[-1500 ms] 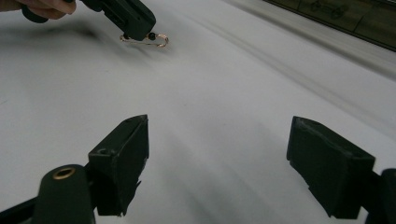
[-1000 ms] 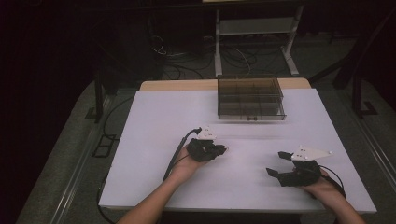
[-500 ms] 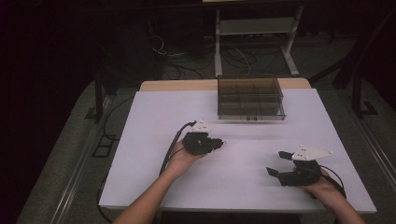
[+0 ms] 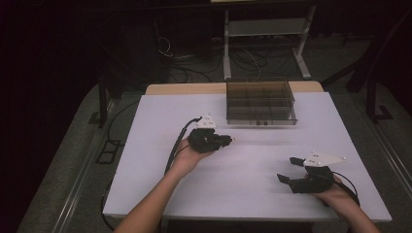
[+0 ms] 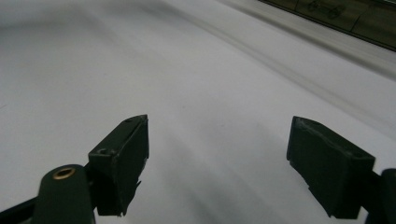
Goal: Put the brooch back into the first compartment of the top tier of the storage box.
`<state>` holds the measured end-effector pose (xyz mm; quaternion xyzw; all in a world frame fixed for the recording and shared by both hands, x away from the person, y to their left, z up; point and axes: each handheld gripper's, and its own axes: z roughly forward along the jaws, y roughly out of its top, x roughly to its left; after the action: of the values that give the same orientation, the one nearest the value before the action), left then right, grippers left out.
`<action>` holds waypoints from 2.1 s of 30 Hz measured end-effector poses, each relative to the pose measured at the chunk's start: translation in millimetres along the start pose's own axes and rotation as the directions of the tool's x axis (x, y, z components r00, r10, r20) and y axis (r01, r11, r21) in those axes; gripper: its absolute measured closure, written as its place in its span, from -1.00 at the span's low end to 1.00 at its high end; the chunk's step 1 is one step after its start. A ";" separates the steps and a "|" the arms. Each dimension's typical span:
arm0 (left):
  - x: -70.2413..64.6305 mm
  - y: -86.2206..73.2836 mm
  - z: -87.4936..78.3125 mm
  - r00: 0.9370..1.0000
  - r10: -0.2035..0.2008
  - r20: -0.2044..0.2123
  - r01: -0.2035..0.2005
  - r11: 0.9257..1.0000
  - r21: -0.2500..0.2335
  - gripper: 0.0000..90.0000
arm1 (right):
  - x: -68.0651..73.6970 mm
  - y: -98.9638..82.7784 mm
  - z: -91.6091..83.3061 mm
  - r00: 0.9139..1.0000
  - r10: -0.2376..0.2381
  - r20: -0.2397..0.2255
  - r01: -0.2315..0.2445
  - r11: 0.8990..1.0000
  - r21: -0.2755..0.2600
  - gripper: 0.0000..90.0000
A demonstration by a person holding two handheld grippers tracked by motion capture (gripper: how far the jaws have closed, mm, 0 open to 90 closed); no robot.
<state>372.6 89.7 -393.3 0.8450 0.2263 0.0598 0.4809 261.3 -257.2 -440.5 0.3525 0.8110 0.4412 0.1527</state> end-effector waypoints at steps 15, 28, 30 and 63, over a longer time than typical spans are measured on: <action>6.8 25.8 3.4 1.000 0.023 0.001 -0.023 1.000 -0.020 0.86 | 0.1 0.0 0.0 1.000 0.002 0.001 -0.002 1.000 0.000 -0.55; 15.7 50.7 13.9 0.999 0.037 -0.002 -0.037 0.999 -0.027 0.86 | 0.2 0.1 -0.1 1.000 0.003 0.000 -0.003 1.000 -0.003 -0.55; 18.1 55.7 15.1 0.999 0.037 -0.001 -0.037 0.999 -0.031 0.86 | 0.4 0.2 -0.2 1.000 0.005 0.000 -0.005 1.000 -0.003 -0.55; 58.0 71.8 66.0 0.993 0.006 -0.118 0.001 0.998 0.062 0.85 | 0.1 0.2 -1.2 1.000 0.002 -0.002 -0.002 1.000 -0.009 -0.55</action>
<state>468.6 32.1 -374.8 0.8548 0.2552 0.1033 0.4400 260.7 -257.8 -439.6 0.3521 0.8090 0.4451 0.1532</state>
